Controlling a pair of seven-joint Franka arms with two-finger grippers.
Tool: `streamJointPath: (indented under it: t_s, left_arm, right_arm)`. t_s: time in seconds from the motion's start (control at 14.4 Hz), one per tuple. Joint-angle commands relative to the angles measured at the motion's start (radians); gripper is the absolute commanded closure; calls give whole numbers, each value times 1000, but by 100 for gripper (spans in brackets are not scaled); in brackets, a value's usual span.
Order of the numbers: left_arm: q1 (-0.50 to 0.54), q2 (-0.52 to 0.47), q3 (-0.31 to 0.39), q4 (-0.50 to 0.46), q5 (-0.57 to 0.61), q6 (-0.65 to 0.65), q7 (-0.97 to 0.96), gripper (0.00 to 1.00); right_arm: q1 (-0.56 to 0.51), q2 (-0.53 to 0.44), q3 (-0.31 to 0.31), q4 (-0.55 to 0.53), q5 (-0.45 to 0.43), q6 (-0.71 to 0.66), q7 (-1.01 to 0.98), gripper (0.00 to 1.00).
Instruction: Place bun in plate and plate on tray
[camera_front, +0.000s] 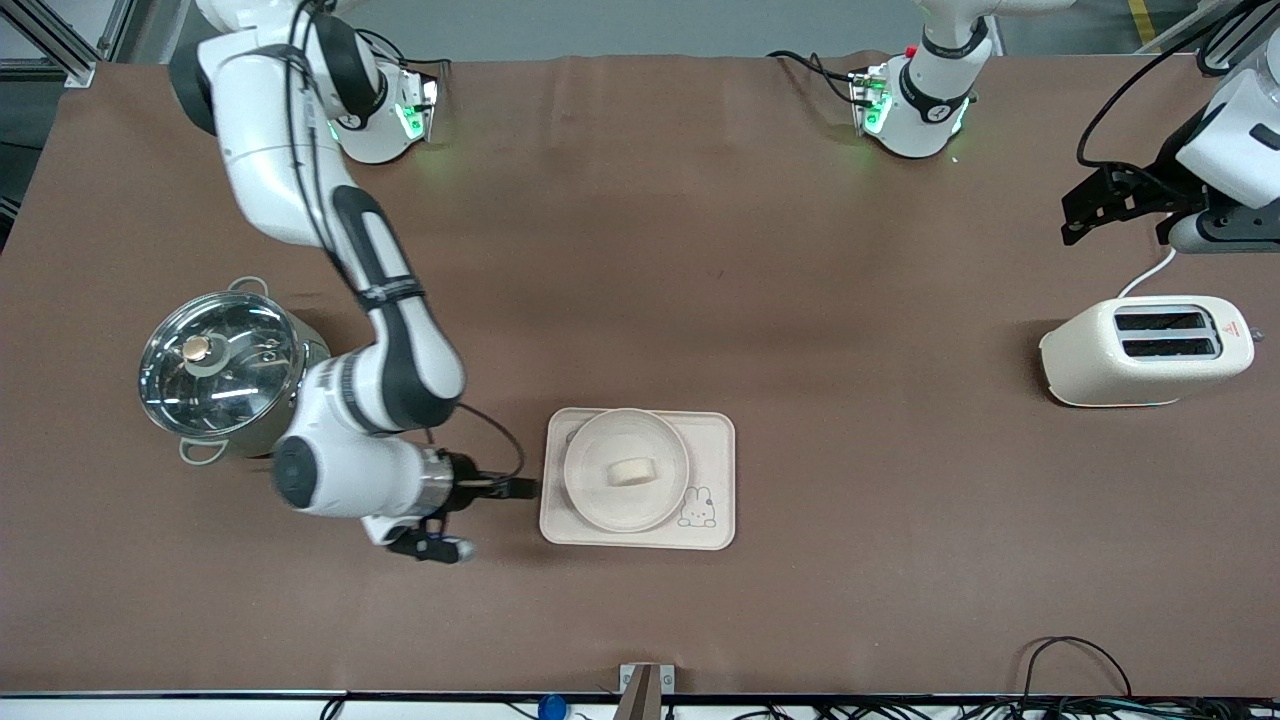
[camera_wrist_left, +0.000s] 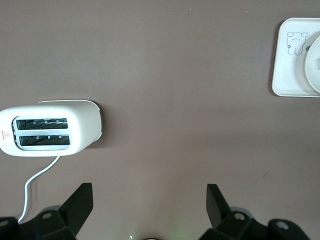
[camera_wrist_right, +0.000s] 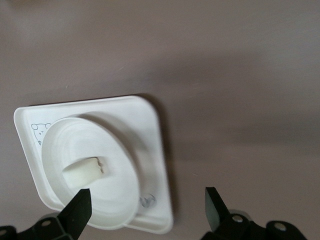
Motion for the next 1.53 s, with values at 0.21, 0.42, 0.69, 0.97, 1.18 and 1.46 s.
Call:
streamJointPath:
  t_s: [0.21, 0.42, 0.69, 0.97, 1.18, 1.46]
  left_arm:
    - [4, 0, 4, 13, -17, 0, 11, 0]
    - [4, -1, 4, 10, -17, -2, 11, 0]
    - [4, -3, 4, 10, -16, -5, 13, 0]
    - [2, -6, 2, 10, -16, -7, 13, 0]
    - [2, -6, 2, 10, -17, -7, 14, 0]
    - [2, -4, 2, 14, -17, -7, 14, 0]
  right_arm:
    - [-167, -289, 13, -33, -198, -369, -42, 0]
    - [-184, -434, 15, -33, -325, -527, -50, 0]
    - [-204, -684, 21, -213, -482, -543, -67, 0]
    - [-266, -919, 25, -442, -560, -490, -116, 0]
    - [-356, -1057, 71, -626, -583, -383, -157, 0]
    - [-372, -1076, 65, -660, -573, -325, -222, 0]
